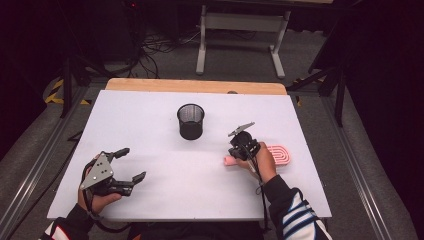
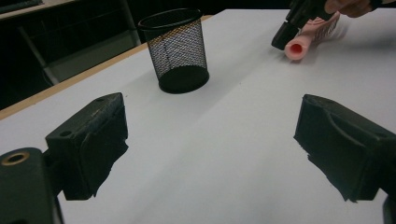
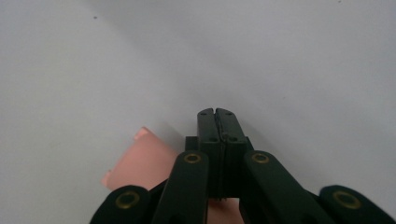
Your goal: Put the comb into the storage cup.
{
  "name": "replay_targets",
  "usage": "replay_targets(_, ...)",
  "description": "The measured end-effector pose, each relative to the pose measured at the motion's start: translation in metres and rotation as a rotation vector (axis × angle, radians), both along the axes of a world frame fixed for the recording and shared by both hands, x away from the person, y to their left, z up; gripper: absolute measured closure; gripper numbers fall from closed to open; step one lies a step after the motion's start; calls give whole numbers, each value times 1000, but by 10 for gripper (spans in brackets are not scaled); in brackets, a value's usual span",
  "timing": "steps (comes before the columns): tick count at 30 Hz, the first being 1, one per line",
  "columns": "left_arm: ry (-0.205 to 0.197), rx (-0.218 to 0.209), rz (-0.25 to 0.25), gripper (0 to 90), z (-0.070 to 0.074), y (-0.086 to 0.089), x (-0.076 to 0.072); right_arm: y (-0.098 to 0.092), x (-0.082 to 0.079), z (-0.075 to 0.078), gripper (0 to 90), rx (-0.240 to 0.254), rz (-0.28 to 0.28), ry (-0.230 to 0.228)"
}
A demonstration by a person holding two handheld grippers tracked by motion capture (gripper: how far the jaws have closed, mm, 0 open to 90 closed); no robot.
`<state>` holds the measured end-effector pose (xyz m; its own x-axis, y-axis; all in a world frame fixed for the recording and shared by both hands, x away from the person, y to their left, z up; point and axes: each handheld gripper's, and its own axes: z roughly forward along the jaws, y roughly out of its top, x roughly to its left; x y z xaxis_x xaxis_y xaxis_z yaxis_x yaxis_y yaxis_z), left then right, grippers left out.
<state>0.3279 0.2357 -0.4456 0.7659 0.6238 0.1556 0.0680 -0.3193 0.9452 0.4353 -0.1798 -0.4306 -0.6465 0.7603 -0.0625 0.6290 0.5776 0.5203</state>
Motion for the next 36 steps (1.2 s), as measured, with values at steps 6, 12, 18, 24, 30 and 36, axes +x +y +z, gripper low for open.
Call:
replay_targets(6, 5, -3, 0, 103, -1, 0, 0, -5, -16, -5, 900, 19, 31, -1)
replay_targets(12, 5, -2, -1, 103, -1, -1, 0, -12, -29, -9, 900, 39, 51, -14)
replay_targets(18, 10, 2, 1, 103, -1, -1, 1, -20, -40, -11, 900, 49, 67, -24)
replay_targets(24, 14, 3, 1, 103, -2, -2, 1, -28, -50, -10, 900, 40, 79, -36)
replay_targets(30, 12, 11, -2, 103, -2, -2, 1, -40, -59, -6, 900, 46, 77, -49)
replay_targets(36, 15, 19, -5, 102, -2, -2, 2, -56, -66, -4, 900, 47, 60, -59)
